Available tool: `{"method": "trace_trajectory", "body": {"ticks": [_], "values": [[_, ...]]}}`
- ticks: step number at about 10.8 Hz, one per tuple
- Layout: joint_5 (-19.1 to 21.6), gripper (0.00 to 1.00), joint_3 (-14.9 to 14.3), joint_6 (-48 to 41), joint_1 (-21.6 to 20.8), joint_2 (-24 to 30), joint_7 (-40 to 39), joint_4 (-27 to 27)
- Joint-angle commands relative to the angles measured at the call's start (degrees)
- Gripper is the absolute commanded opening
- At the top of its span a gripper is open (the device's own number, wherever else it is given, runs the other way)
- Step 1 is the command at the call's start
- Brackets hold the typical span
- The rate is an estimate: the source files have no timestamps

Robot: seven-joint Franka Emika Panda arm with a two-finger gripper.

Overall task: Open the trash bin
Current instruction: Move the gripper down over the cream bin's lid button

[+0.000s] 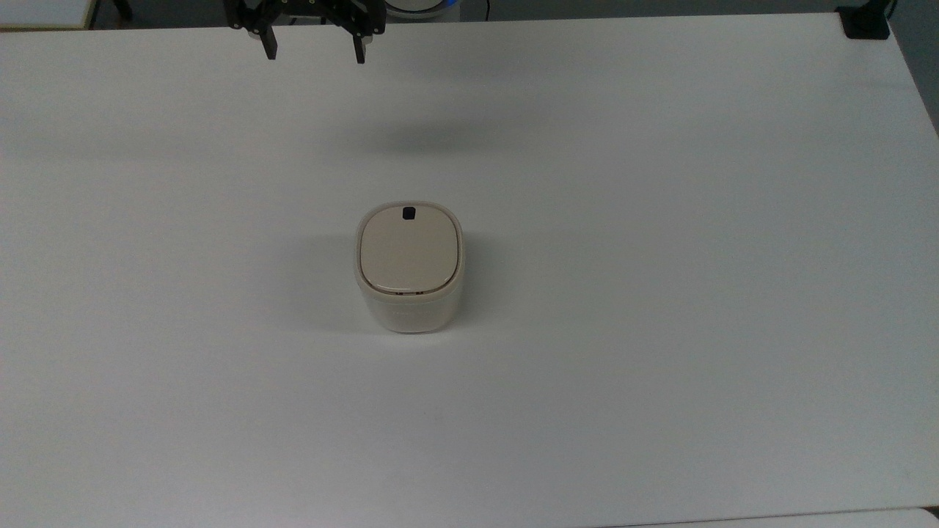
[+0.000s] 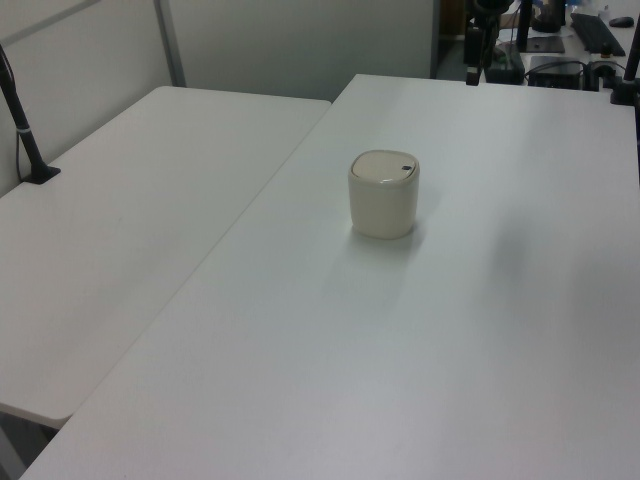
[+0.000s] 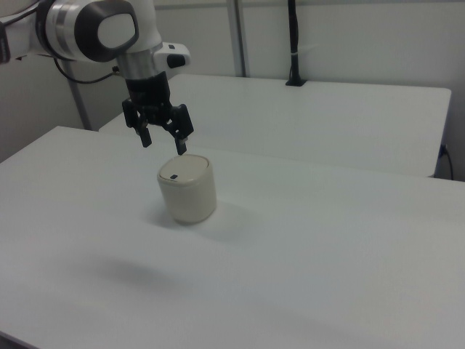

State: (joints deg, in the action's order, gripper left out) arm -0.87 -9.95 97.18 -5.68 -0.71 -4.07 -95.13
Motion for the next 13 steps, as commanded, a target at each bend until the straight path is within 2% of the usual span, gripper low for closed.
{"method": "trace_trajectory", "body": {"ticks": [1,8,9,10,11,13], "values": [[-0.8,1.0,0.19,-0.23,-0.04,0.53,-0.15,-1.37],[-0.71,1.0,0.02,1.7,-0.21,-0.78,-0.15,-1.11],[-0.71,0.86,-0.07,1.79,-0.21,-0.87,-0.32,-1.11],[-0.63,0.39,0.02,2.22,-0.21,-0.96,-1.98,-1.11],[-0.1,0.04,-0.07,2.49,-0.21,-1.57,-5.47,-1.11],[0.25,0.0,0.1,4.76,-0.56,-2.45,-5.51,-1.02]]}}
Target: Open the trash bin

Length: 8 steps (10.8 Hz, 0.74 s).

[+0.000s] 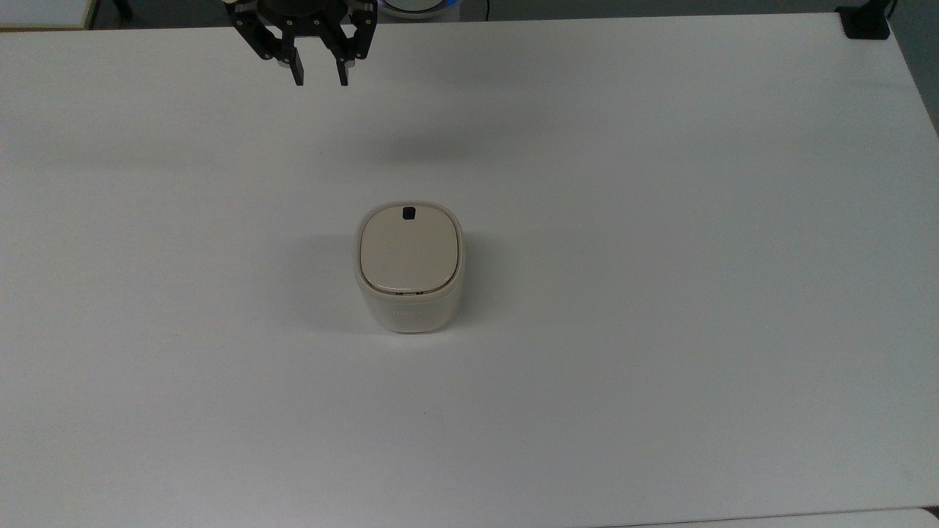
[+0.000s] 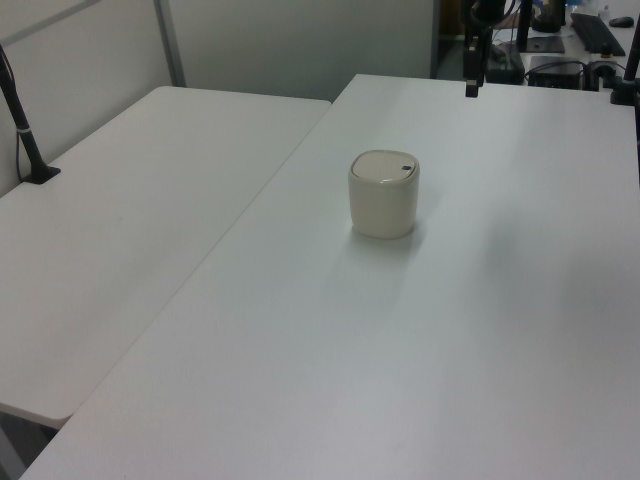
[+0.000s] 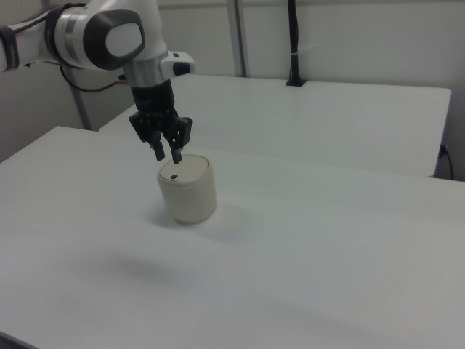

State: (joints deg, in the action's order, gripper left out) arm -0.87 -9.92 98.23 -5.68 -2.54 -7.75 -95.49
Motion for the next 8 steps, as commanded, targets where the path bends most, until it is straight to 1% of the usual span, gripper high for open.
{"method": "trace_trajectory", "body": {"ticks": [1,2,4,6,8], "values": [[1.21,0.0,0.43,6.08,-0.91,-2.01,-0.87,-0.66],[1.83,0.0,1.04,9.75,-1.44,-3.42,1.84,-0.57],[1.83,0.0,1.48,16.53,-3.45,-6.75,4.66,-0.49],[1.75,0.0,1.84,22.51,-4.86,-10.53,4.76,-0.4],[1.22,0.0,1.84,24.64,-6.35,-14.4,4.67,0.39]]}}
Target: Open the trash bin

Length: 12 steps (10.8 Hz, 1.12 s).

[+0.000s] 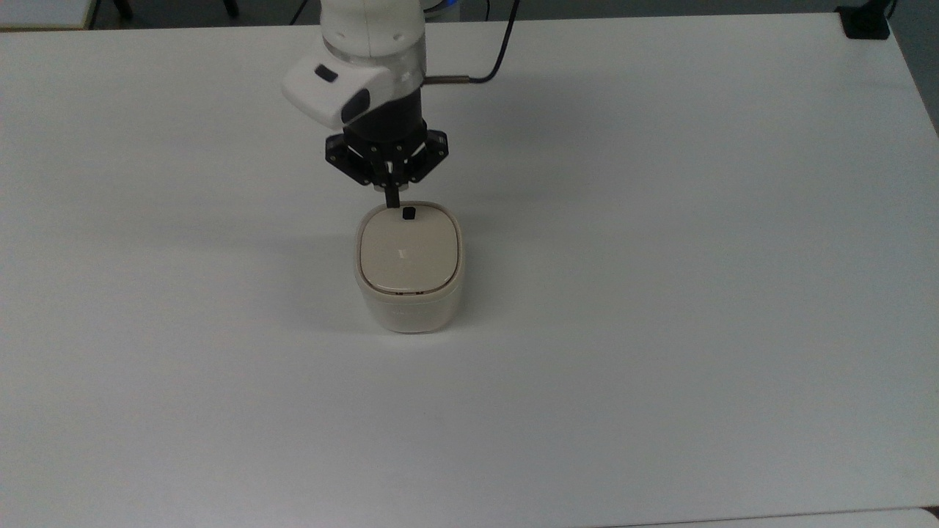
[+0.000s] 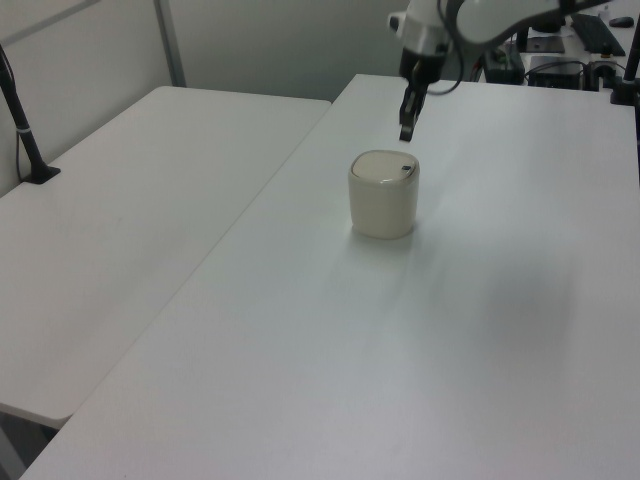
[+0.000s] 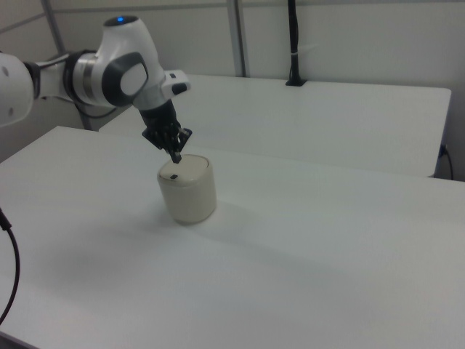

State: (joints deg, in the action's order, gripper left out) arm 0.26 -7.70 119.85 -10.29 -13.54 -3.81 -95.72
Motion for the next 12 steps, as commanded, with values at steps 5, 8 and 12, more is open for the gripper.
{"method": "trace_trajectory", "body": {"ticks": [5,8,12], "values": [[-0.17,0.0,-0.38,3.02,-2.63,-6.41,0.38,2.2],[-0.08,0.01,-1.17,-4.14,-0.88,2.35,0.03,1.06],[-1.13,1.0,-1.35,-16.3,2.29,10.37,0.12,-0.78]]}}
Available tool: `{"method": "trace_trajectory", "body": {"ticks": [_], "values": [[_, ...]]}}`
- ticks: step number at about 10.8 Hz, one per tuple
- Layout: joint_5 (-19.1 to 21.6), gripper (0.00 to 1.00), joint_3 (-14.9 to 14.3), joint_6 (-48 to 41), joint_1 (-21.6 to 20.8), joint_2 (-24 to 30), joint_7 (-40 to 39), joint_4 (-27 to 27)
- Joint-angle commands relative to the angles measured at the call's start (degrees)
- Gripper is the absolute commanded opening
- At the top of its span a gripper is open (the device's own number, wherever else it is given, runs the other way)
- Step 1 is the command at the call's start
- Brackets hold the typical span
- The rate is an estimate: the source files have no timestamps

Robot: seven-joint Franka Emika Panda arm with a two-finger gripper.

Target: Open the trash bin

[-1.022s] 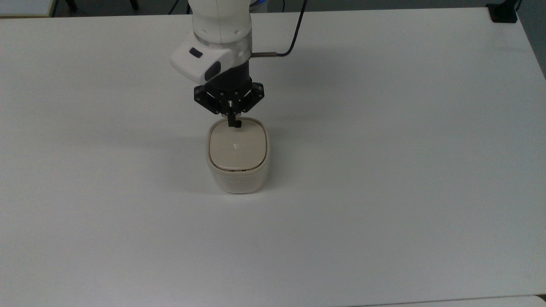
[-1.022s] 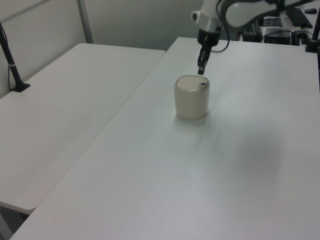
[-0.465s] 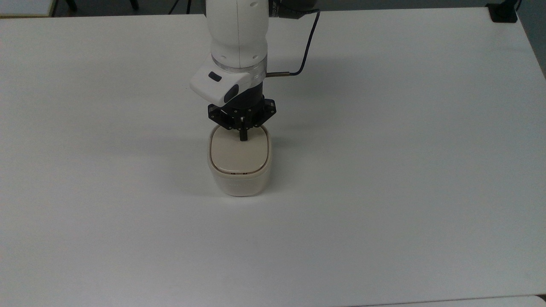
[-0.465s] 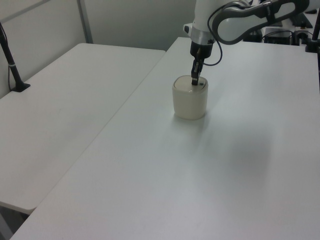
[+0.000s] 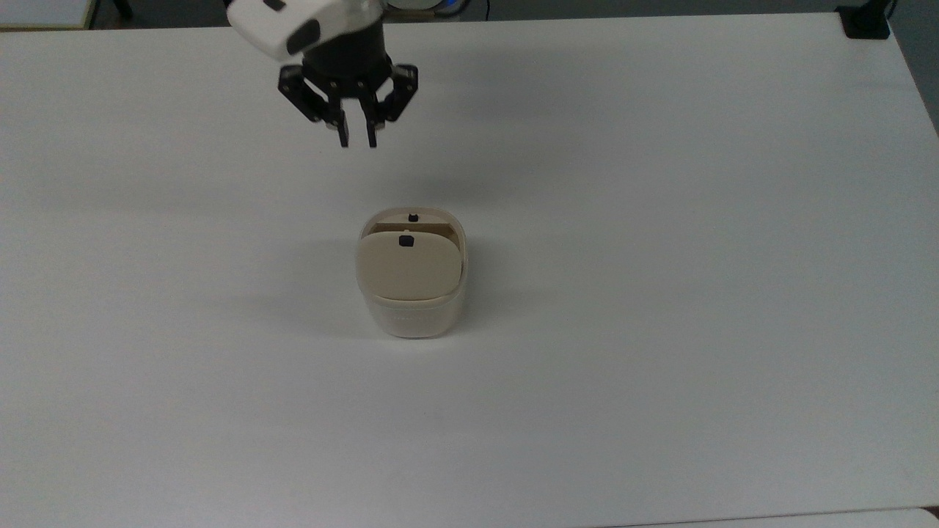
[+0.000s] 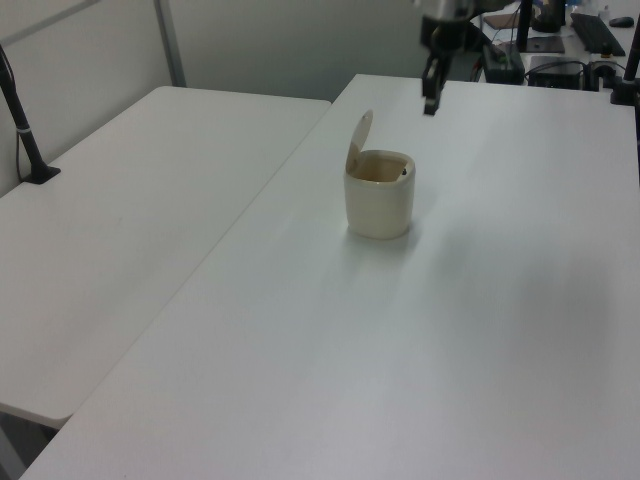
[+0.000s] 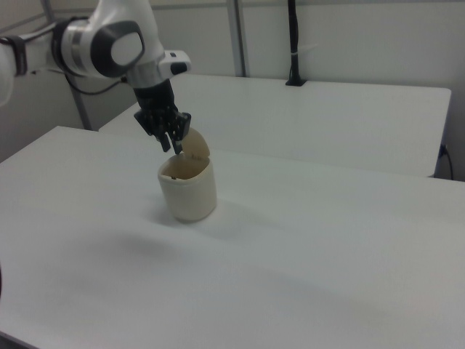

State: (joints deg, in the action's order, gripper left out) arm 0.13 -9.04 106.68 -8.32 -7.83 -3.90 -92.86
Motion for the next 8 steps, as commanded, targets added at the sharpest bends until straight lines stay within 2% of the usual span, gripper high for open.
{"method": "trace_trajectory", "body": {"ticks": [1,3,8], "values": [[-1.88,1.0,-0.1,-5.75,1.1,5.53,0.56,-3.64],[-3.38,1.0,-0.1,-7.89,2.07,7.03,0.73,-3.55],[-3.3,1.0,-0.11,-8.77,2.78,7.65,1.0,-3.29]]}}
